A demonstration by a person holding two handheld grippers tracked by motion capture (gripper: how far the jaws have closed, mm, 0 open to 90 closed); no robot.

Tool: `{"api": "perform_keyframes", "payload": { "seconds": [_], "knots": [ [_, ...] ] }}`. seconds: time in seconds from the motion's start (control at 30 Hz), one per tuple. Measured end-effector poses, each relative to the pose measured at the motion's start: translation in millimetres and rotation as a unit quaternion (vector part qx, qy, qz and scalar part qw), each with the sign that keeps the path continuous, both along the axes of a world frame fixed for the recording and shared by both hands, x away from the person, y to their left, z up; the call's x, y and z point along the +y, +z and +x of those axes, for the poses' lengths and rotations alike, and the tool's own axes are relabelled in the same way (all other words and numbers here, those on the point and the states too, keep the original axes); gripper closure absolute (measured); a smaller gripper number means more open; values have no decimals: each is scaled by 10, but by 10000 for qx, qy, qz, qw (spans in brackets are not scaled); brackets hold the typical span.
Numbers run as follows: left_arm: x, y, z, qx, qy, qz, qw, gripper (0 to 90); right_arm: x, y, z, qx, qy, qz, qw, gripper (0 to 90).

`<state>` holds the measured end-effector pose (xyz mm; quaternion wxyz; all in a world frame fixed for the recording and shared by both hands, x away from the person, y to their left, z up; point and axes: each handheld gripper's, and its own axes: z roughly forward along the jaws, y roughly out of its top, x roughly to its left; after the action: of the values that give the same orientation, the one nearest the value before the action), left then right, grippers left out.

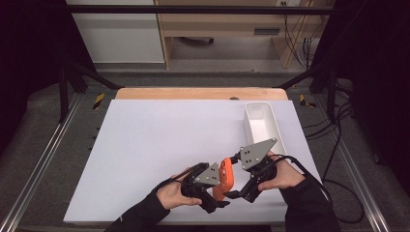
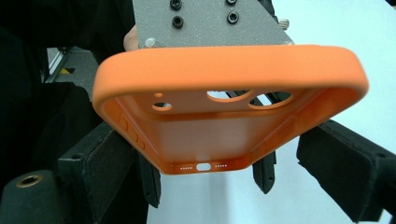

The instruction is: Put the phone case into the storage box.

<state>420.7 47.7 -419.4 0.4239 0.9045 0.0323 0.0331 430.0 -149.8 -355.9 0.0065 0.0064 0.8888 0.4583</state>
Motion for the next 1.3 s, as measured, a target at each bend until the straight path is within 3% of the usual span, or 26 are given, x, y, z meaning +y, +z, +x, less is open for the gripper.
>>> {"api": "perform_keyframes", "payload": {
  "seconds": [1.3],
  "knots": [
    [-4, -14, 3, -22, 32, 2, 10000, 151, 14, -29, 21, 42, 62, 27, 10000, 161]
  ]
}}
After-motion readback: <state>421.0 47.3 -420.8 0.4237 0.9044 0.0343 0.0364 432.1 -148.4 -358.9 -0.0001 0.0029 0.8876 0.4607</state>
